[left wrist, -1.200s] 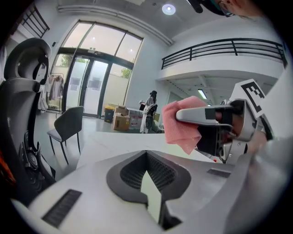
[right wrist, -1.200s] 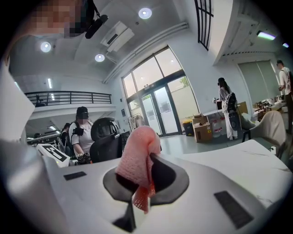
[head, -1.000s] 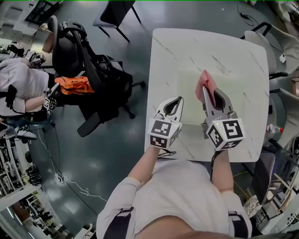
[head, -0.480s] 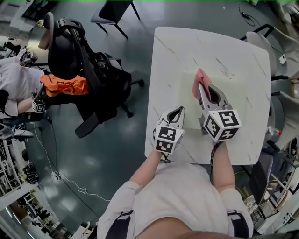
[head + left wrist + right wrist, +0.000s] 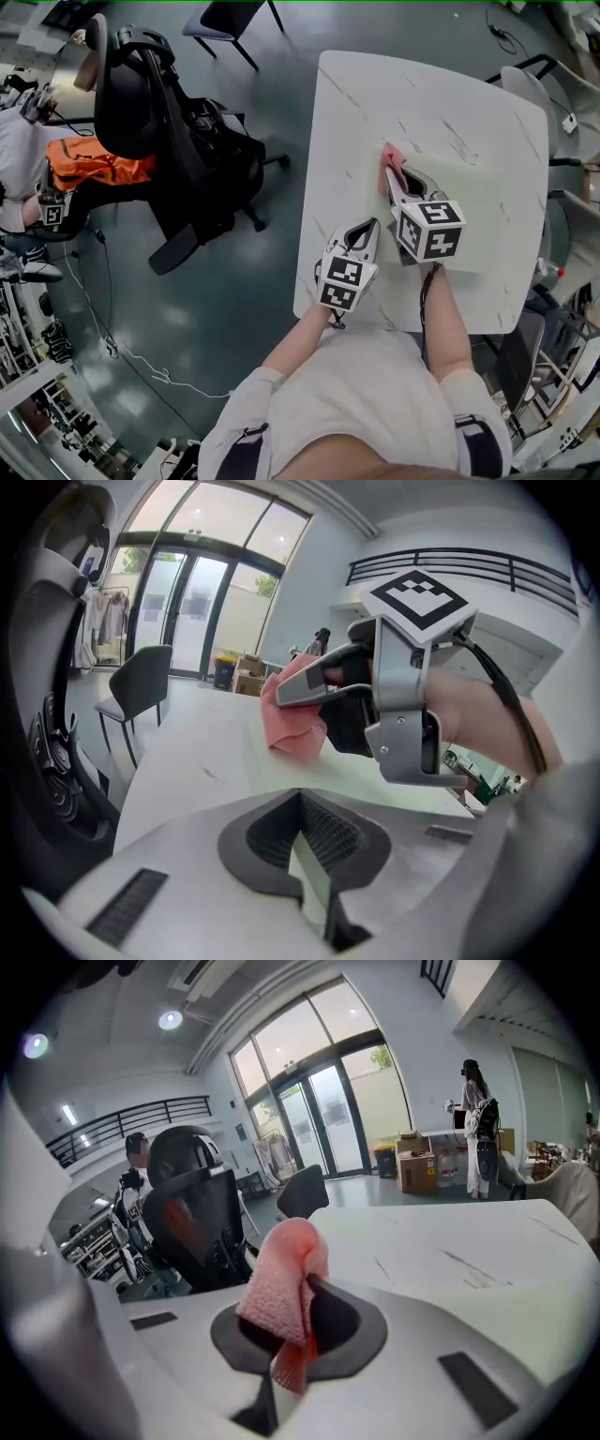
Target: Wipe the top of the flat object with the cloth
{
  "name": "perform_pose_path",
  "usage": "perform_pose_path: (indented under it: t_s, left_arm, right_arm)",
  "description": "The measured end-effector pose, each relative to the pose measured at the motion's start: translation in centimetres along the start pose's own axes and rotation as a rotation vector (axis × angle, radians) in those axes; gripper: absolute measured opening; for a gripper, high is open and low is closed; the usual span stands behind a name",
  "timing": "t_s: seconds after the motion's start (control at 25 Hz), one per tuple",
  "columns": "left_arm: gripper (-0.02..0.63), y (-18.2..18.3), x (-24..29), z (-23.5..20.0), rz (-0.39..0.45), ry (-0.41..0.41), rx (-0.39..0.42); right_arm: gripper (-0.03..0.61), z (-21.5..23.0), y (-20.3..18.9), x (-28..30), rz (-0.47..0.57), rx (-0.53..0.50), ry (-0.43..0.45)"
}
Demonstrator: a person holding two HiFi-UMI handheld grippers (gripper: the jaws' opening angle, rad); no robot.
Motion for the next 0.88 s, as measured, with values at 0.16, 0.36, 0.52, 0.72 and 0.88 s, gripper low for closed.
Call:
perform_pose_path:
  t_s: [0.16,0.36,0.52,0.72,0.88]
  left_arm:
    - [0.011,0.0,0.0,-0.2,0.002,-0.013,-0.014]
    - [0.011,-0.1,0.0,-0.4,0.004,-0.021,-0.028]
    - [0.011,0.0,0.1,-0.4,0.001,-0.020,-0.030]
    - [0.011,0.1,0.2,-0.2,-0.006,-0.005,-0.014]
    - [0.011,0.2,0.3,0.0,-0.009,0.003,-0.007]
  right_arm:
    - [0.023,-0.3,-0.2,1.8,-0.097,-0.041,-0.030]
    - [0.023,-0.7,0.0,3.5,-0.174,-0.104,-0.058]
    - [0.023,-0.7,-0.1,4.1,-0.203,-0.122,-0.066]
    - [0.023,-0.1,-0.2,4.0,-0.199,-0.104,-0.063]
    - [0.023,0.4,-0.3,3.6,-0.198,-0.118,-0.069]
Point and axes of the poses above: the fingertips, and each gripper's own axes: x forward along the fingers, z to its right, y out of its top, the point moved 9 cm from there along -x, backward along the fingers, and after that the axes turned 5 degrees about -x, right-handed, at the moved point
